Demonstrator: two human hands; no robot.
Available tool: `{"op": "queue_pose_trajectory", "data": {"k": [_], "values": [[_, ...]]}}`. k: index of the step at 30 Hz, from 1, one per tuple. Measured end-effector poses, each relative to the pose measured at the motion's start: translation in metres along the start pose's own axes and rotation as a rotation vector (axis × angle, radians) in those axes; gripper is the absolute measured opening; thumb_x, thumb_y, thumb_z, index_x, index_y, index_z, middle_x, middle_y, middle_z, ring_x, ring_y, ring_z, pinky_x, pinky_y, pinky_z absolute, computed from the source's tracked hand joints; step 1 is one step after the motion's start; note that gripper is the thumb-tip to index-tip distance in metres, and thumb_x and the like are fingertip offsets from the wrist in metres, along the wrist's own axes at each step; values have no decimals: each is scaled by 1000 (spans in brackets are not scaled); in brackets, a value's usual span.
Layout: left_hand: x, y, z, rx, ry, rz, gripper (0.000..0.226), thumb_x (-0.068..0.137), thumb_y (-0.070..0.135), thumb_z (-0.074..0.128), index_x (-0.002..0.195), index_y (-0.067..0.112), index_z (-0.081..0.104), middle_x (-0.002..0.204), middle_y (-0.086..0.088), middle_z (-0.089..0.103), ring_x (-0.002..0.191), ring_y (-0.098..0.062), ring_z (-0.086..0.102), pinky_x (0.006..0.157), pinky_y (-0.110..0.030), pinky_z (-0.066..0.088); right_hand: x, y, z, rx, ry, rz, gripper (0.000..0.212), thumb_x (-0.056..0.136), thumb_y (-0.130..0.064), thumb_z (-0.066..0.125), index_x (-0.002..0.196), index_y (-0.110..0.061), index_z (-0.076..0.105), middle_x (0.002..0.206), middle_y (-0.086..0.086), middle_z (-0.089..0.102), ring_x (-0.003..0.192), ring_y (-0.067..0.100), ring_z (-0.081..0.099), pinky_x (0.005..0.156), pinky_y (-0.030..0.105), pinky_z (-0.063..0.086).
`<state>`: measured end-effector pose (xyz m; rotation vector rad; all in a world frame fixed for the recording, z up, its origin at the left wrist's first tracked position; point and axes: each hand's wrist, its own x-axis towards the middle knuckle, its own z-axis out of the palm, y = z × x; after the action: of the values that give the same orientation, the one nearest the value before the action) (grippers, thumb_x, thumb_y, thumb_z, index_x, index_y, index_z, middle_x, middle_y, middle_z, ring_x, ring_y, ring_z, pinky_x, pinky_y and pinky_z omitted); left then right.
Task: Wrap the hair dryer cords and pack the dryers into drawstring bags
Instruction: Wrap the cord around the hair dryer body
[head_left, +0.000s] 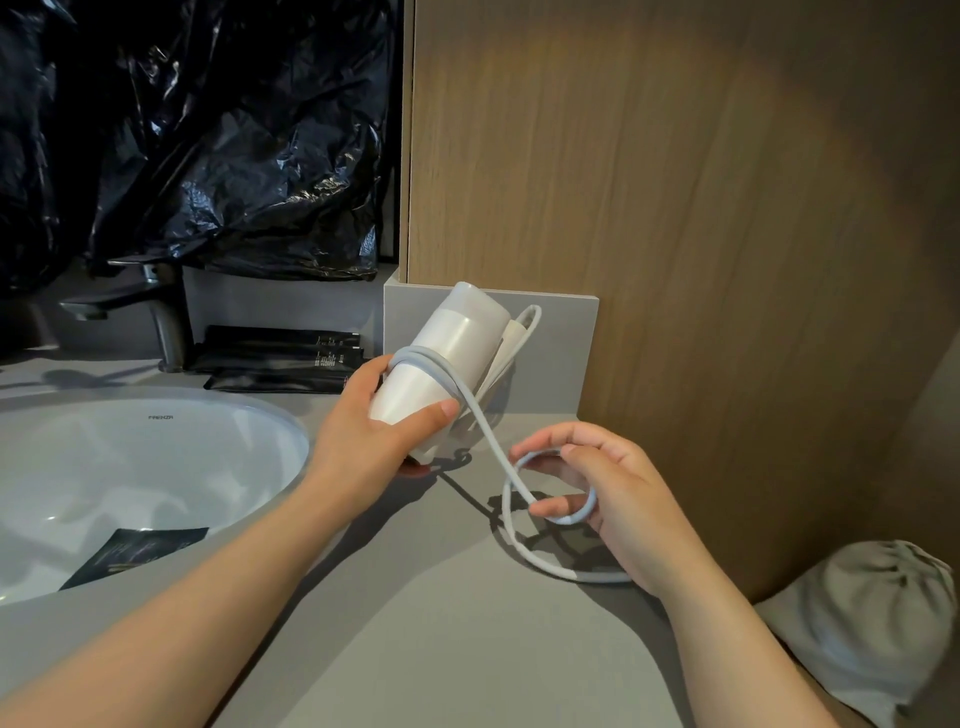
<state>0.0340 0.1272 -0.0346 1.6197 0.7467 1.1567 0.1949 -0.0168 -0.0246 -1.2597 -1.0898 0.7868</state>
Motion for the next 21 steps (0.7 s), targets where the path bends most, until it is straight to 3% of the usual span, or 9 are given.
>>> {"op": "queue_pose_trajectory", "data": {"k": [3,5,9,12,14,16,19,21], "values": [[2,1,-2,-17,0,-24,62,77,29,78,129,35,46,114,9,53,101,-21,59,64,-40,62,2,2,-2,-8,30,25,38,101,-8,40,83,-12,73,99,10,69,94,23,71,74,36,60],[2,2,-4,-44,3,-29,58,77,28,77,127,34,46,113,9,53,101,-21,60,63,-39,62,3,5,-4,-91,83,35,32,100,-12,43,85,-11,72,104,9,66,83,23,72,80,37,60],[4,4,-7,-105,13,-48,53,80,26,75,125,32,48,111,7,56,98,-23,63,63,-39,62,1,11,-7,-441,187,-34,27,97,-17,49,85,-20,72,98,-1,65,71,11,64,65,23,55],[7,6,-10,-120,20,-61,52,80,28,76,125,32,50,112,5,58,99,-25,64,65,-42,62,-2,12,-6,-523,125,-32,15,87,-37,65,85,-24,72,93,-7,62,70,9,60,59,21,53],[9,6,-12,-116,25,-64,51,80,29,76,123,32,50,112,4,59,100,-26,64,66,-42,62,-4,13,-8,-542,43,8,33,71,-55,73,93,-31,70,100,-11,60,84,6,62,64,21,57],[10,4,-14,-130,28,-74,51,80,30,76,124,32,51,113,2,59,99,-27,65,65,-41,62,-5,12,-10,-541,9,46,47,58,-61,74,98,-36,67,103,-13,59,88,9,65,66,20,57],[11,3,-15,-139,29,-91,51,80,31,76,125,30,52,115,0,60,99,-28,65,66,-43,62,-5,11,-12,-516,55,2,44,60,-61,71,88,-28,68,88,-7,64,70,14,65,56,20,53],[11,2,-17,-155,24,-86,49,80,30,77,123,30,54,115,-1,60,99,-27,66,64,-40,61,-2,13,-13,-531,135,-43,52,67,-67,63,77,-16,68,73,6,65,56,14,54,52,26,45]]}}
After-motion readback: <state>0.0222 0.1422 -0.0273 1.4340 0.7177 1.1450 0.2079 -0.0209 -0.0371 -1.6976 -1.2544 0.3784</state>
